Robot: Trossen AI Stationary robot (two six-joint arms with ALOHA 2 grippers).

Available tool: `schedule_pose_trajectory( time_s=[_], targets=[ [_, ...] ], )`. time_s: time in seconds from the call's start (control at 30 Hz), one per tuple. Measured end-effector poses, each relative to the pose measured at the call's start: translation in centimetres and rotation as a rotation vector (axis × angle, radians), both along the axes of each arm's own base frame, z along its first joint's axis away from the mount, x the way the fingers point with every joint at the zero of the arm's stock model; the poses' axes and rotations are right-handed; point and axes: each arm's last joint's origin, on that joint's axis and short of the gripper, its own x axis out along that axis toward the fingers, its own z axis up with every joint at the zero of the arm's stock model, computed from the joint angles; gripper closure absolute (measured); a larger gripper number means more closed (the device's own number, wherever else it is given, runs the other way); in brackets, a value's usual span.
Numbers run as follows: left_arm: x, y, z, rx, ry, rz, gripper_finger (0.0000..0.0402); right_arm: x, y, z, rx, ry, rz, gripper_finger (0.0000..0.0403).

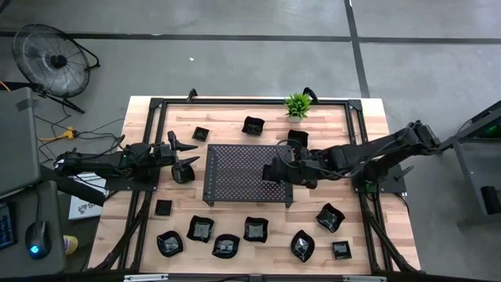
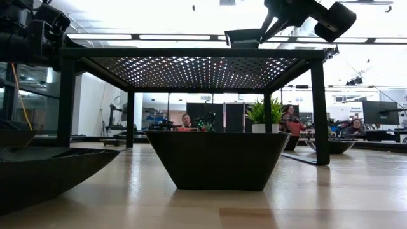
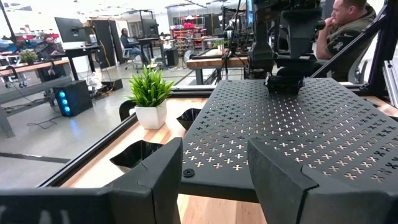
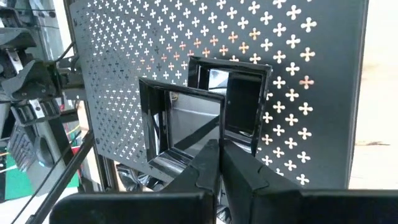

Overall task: Pick & Place Mini shaped plates
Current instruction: Stack the square plate on top of the square plate on the shelf

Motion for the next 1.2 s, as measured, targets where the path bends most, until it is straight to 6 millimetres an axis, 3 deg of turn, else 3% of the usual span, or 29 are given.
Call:
schedule_pose_trajectory(
  time_s=[1.2],
  targets=[
    [0.0, 0.0, 0.0, 0.000, 0.000, 0.000, 0.0225, 0.7, -0.8, -1.2, 0.007, 0.060, -0.011, 0.0392]
  ],
)
